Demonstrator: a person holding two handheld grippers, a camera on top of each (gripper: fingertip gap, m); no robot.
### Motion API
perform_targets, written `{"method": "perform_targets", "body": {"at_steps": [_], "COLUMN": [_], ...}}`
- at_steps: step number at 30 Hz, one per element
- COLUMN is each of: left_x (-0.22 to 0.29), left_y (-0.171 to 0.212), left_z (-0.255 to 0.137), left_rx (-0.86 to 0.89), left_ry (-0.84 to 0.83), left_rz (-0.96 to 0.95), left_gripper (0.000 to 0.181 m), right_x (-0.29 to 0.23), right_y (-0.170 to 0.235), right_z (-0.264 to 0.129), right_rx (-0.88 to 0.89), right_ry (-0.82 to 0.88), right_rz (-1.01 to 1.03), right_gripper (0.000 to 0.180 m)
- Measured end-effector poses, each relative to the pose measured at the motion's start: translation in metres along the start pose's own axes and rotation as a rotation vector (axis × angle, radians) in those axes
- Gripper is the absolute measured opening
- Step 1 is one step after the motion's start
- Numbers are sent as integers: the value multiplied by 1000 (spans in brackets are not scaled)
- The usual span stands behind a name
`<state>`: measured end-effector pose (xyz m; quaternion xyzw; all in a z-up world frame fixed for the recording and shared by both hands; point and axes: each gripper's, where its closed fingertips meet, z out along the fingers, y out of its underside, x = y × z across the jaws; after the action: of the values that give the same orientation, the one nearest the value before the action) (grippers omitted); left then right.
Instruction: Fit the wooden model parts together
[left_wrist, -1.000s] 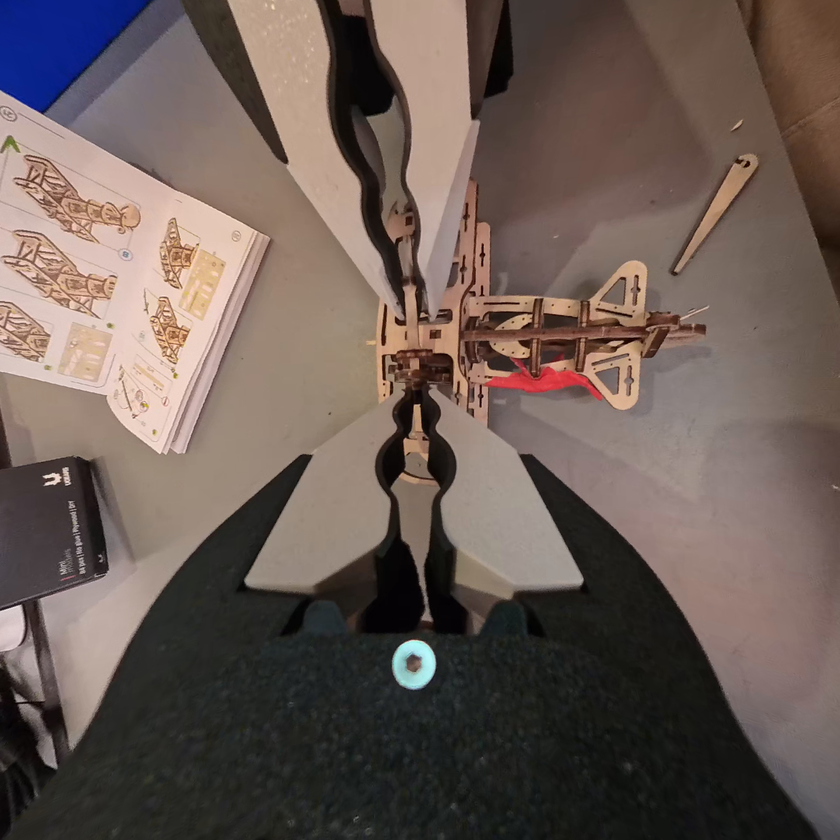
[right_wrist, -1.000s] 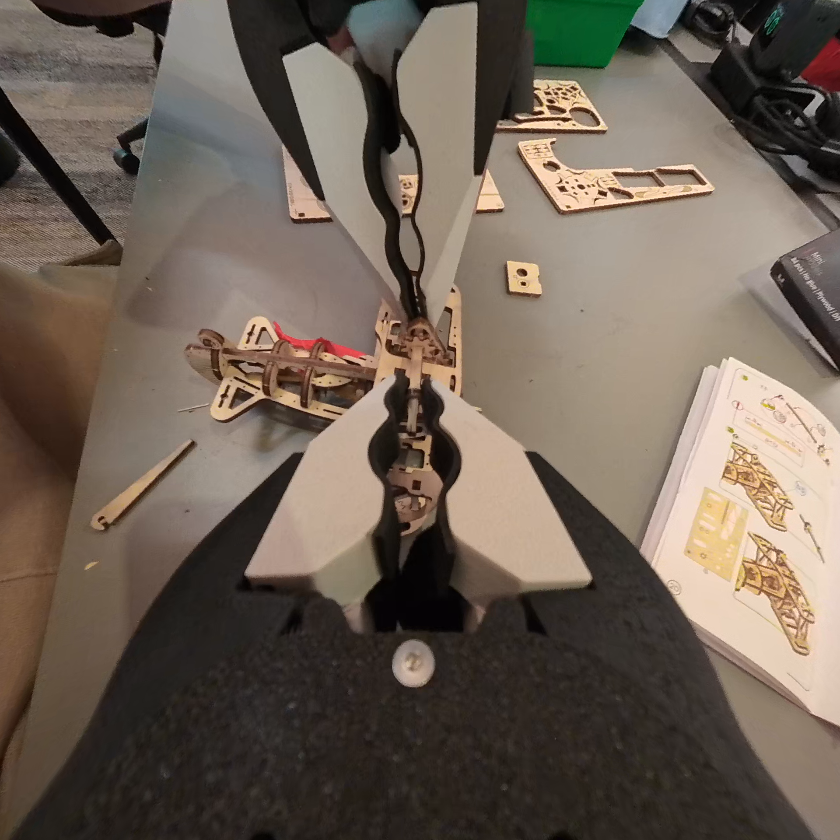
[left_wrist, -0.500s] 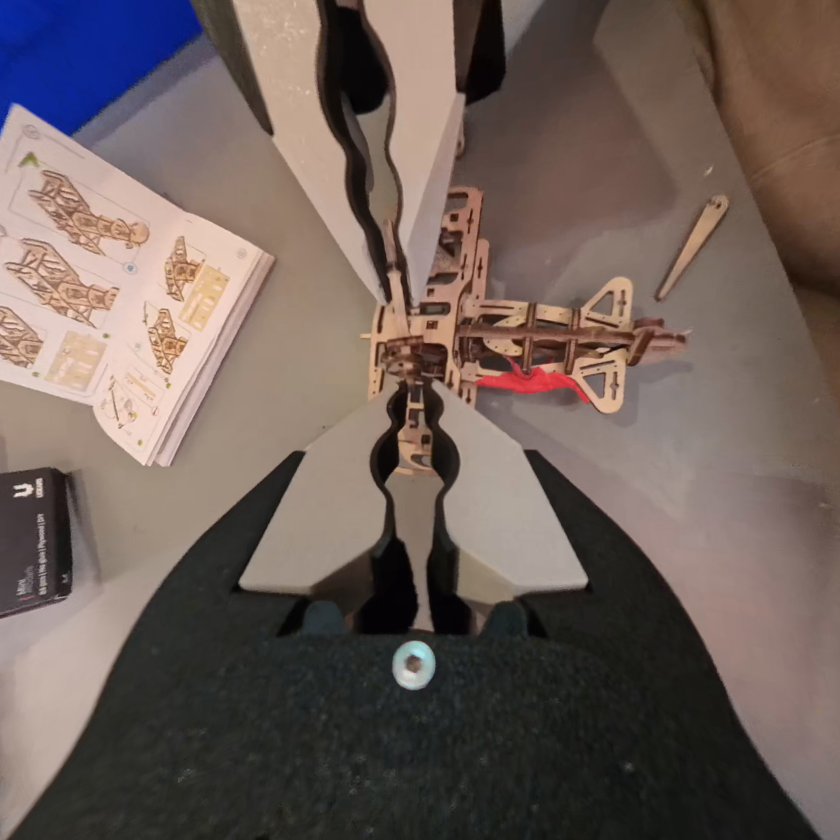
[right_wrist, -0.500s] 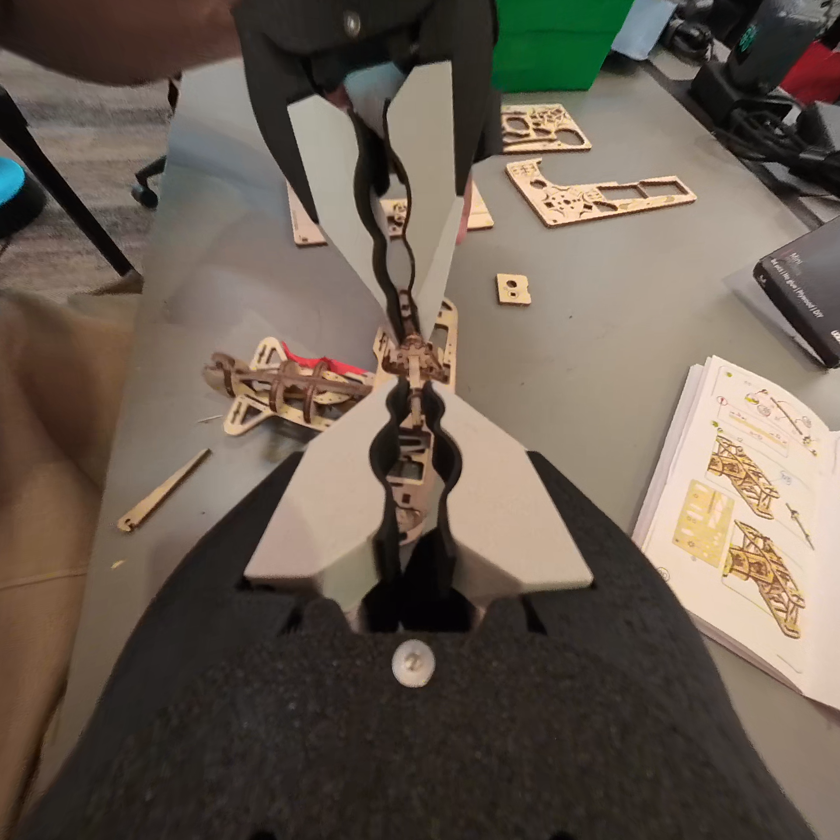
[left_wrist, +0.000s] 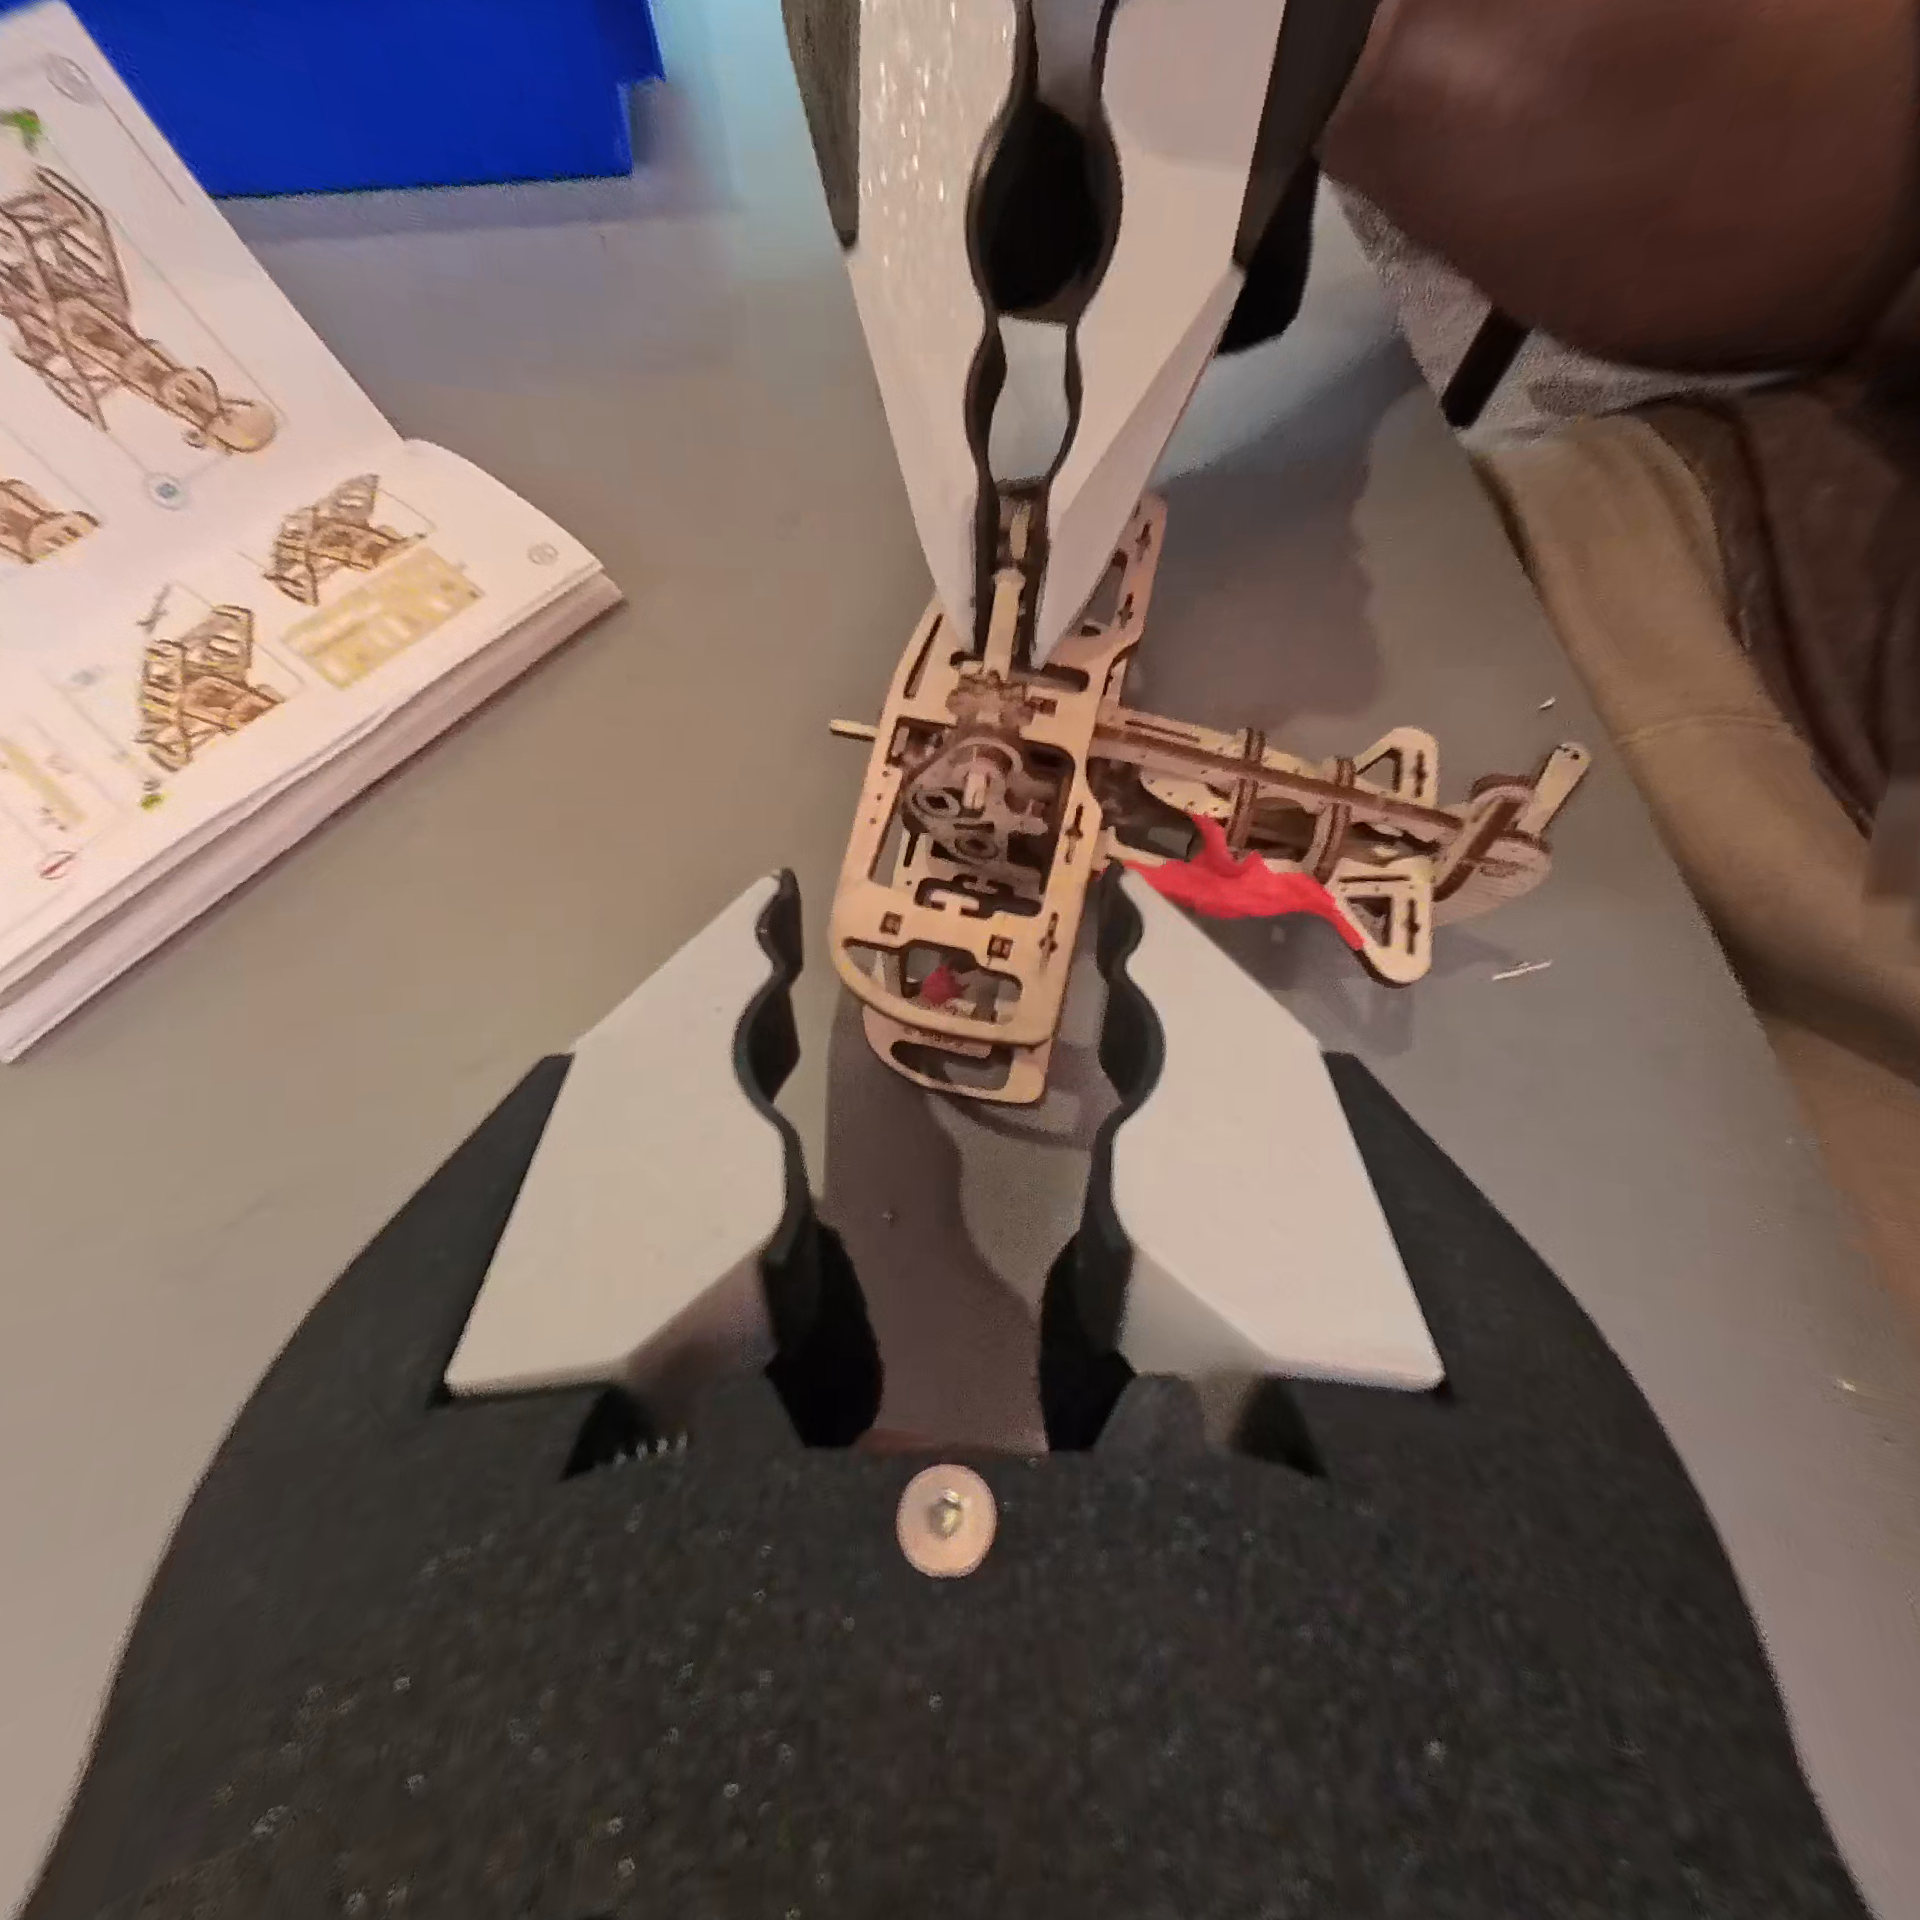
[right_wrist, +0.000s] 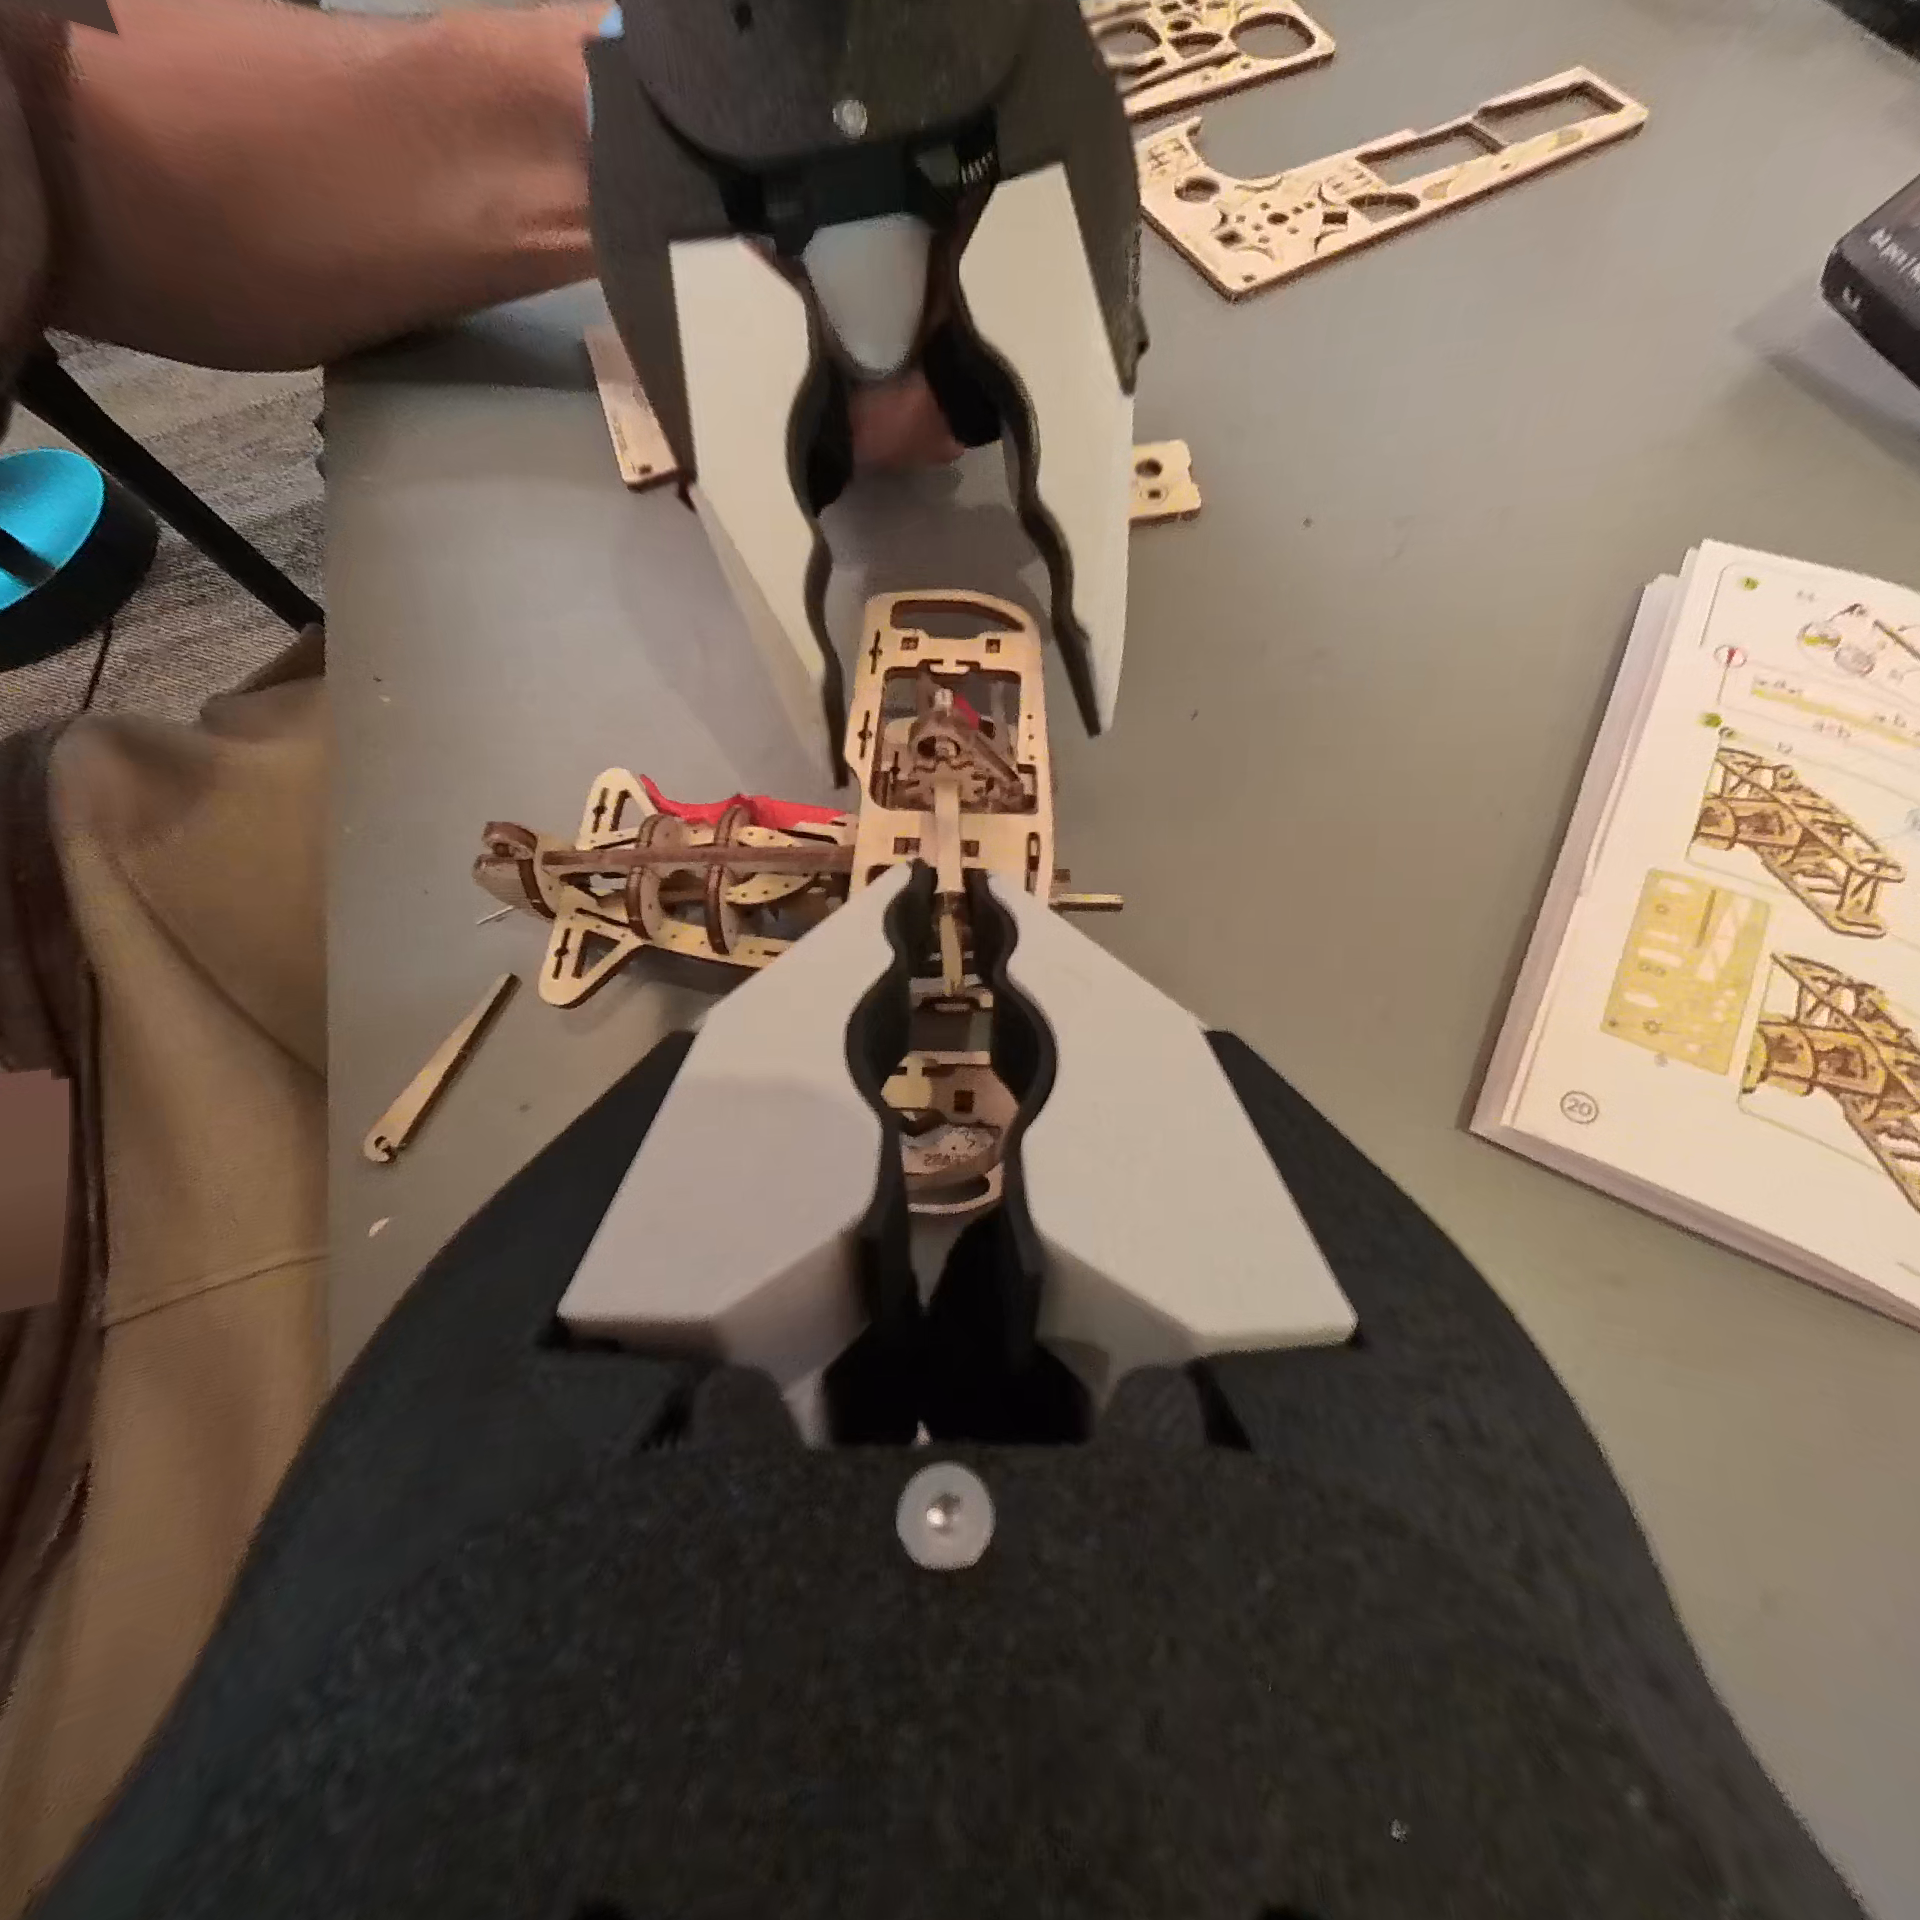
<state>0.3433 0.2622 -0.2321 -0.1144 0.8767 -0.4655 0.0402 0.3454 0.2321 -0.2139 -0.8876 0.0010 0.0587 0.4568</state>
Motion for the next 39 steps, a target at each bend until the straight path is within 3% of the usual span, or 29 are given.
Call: {"method": "perform_targets", "body": {"at_steps": [3, 9, 17, 24, 33, 39], "left_x": [-1, 1, -2, 0, -1, -2], "left_y": [5, 3, 4, 4, 4, 4], "left_z": [6, 6, 7, 8, 8, 8], "left_rx": [-12, 0, -10, -15, -14, -16], "left_ry": [-22, -39, -53, -47, -56, -69], "left_rz": [31, 57, 49, 56, 58, 68], "left_gripper": [46, 45, 45, 45, 45, 45], "right_x": [-1, -3, -9, -6, -4, 1], "right_y": [2, 4, 4, 8, 24, 21], "right_z": [-2, -4, -6, -9, -28, -55], "right_rx": [-34, -116, -181, -261, -432, -312], "right_ry": [7, -6, -24, 53, 84, 147], "right_rz": [5, -8, 151, 187, 126, 87], "right_gripper": [5, 5, 5, 6, 16, 19]}}
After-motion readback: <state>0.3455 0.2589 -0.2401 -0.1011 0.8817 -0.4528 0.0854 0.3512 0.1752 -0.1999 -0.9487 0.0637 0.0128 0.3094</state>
